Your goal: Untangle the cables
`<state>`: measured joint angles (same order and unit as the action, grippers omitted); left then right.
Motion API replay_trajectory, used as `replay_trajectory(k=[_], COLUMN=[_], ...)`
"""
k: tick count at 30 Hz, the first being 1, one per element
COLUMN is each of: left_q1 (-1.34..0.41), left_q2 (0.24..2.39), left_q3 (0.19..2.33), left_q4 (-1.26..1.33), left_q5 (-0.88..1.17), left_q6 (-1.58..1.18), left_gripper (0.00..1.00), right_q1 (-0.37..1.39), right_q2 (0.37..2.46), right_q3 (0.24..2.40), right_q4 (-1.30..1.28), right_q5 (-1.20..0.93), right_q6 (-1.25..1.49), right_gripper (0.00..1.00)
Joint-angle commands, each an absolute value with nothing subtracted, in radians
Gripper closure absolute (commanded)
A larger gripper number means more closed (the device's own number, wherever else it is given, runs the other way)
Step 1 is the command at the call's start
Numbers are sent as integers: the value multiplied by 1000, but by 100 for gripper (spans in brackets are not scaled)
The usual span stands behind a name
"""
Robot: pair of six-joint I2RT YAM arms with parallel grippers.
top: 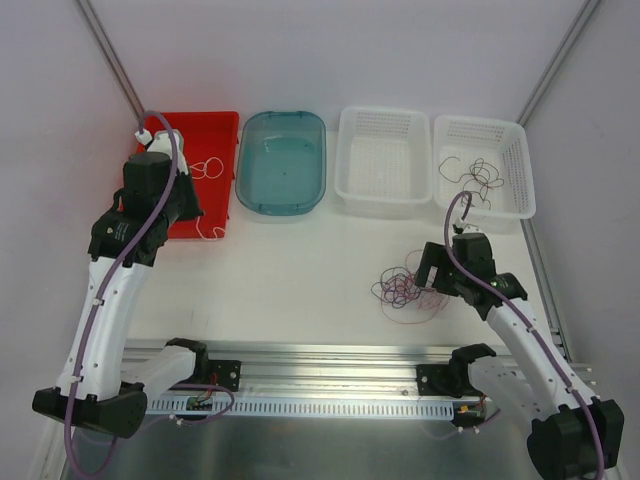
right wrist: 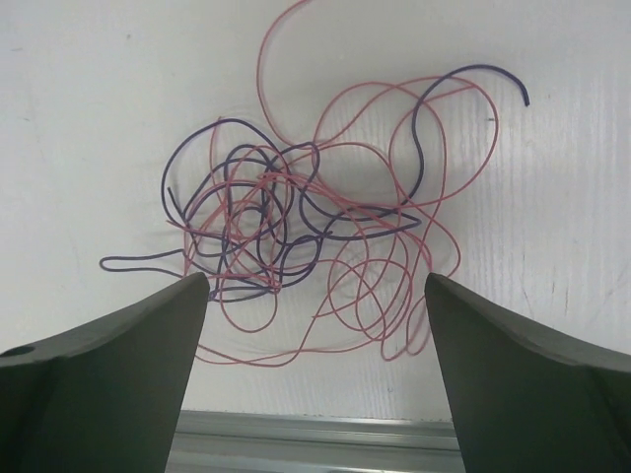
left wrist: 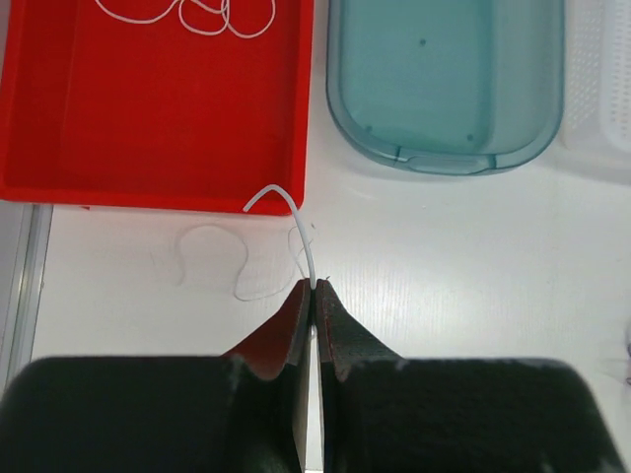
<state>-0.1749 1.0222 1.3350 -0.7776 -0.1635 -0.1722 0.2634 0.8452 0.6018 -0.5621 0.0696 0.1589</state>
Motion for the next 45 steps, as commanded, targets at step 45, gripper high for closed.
replay_trajectory(k=[45], left_q1=[176], left_q2=[1833], left_q3=[2048], left_q4=[-465], left_q5=[-322], left_q6=[-95], left_gripper=[94], right_q1=[261], right_q2=[776], right_q3=[715], right_q4=[-650], right_q5=[-81], right_q6=[112], right_gripper=[3])
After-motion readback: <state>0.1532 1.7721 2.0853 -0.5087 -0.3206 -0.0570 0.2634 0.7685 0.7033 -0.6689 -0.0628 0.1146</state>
